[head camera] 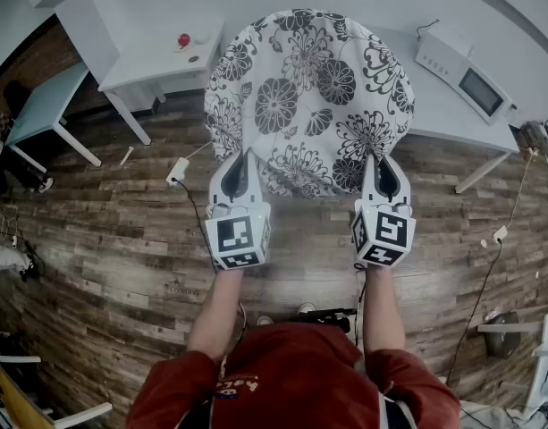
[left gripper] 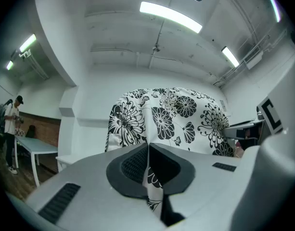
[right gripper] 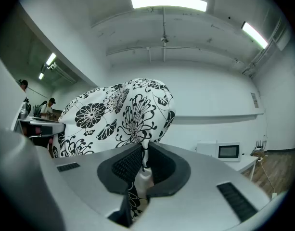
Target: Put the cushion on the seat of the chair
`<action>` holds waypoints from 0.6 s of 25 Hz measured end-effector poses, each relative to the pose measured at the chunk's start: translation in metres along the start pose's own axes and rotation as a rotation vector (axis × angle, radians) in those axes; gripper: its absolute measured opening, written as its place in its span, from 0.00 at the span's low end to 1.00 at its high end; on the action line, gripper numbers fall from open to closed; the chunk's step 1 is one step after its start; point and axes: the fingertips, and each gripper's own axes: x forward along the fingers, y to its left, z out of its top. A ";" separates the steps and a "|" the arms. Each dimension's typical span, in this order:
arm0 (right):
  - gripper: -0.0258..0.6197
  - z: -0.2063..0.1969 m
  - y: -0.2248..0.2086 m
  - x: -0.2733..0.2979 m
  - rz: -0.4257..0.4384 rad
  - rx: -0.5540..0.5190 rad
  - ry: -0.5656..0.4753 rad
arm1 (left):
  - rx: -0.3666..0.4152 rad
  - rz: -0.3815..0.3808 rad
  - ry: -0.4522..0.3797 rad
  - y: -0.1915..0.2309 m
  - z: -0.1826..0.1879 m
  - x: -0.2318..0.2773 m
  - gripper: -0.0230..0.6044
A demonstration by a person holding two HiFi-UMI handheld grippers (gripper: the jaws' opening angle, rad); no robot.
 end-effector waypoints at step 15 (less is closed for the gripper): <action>0.12 -0.007 0.002 0.001 -0.011 0.011 0.019 | -0.009 -0.003 0.008 0.004 0.002 0.002 0.08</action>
